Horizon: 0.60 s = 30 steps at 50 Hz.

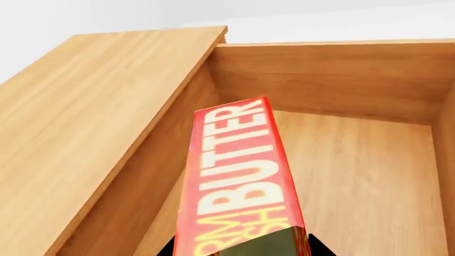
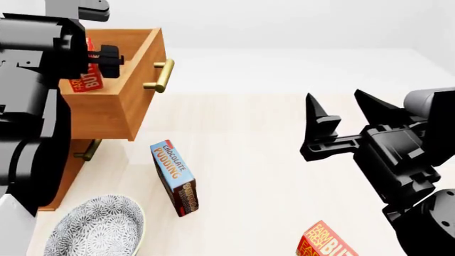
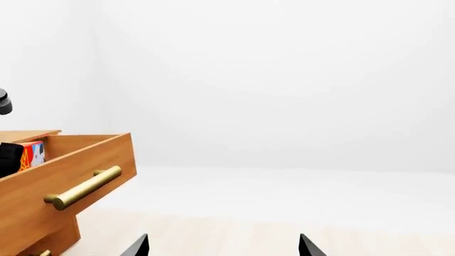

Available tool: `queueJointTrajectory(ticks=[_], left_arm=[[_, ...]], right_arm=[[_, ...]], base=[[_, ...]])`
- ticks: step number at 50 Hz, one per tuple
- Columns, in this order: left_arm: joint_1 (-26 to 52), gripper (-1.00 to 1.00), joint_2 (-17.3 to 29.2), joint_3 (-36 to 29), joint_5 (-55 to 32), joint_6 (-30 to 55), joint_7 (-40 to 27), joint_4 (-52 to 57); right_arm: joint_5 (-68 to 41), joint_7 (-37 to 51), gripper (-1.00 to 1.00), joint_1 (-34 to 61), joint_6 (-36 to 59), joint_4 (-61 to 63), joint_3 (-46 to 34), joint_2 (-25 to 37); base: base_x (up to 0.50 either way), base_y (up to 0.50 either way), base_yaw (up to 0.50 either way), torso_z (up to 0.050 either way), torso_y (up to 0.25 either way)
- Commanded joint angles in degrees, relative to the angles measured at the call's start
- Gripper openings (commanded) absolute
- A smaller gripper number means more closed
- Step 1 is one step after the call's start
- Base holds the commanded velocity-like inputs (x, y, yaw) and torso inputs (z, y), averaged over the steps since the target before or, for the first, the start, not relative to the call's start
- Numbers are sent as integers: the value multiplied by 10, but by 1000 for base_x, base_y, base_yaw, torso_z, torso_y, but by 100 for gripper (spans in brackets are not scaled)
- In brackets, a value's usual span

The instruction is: Put the butter at the front in the top drawer of the cabinet and close it.

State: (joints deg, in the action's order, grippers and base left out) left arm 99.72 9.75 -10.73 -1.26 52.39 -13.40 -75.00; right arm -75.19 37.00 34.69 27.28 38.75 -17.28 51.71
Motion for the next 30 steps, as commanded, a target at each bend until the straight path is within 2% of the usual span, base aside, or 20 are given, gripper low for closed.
queueJointTrajectory(ticks=[1,30], left_arm=[[8,-100,1,-12,12,-1,-10,0],[6,-100,-3,1,12,0,5,0]], right_arm=[[4,-3,100,-4,-2,-1,-1,-1],[5,-4,100,-12,-9,5,3,0]], base=[[0,0,0,0,10],[0,0,0,0,1]])
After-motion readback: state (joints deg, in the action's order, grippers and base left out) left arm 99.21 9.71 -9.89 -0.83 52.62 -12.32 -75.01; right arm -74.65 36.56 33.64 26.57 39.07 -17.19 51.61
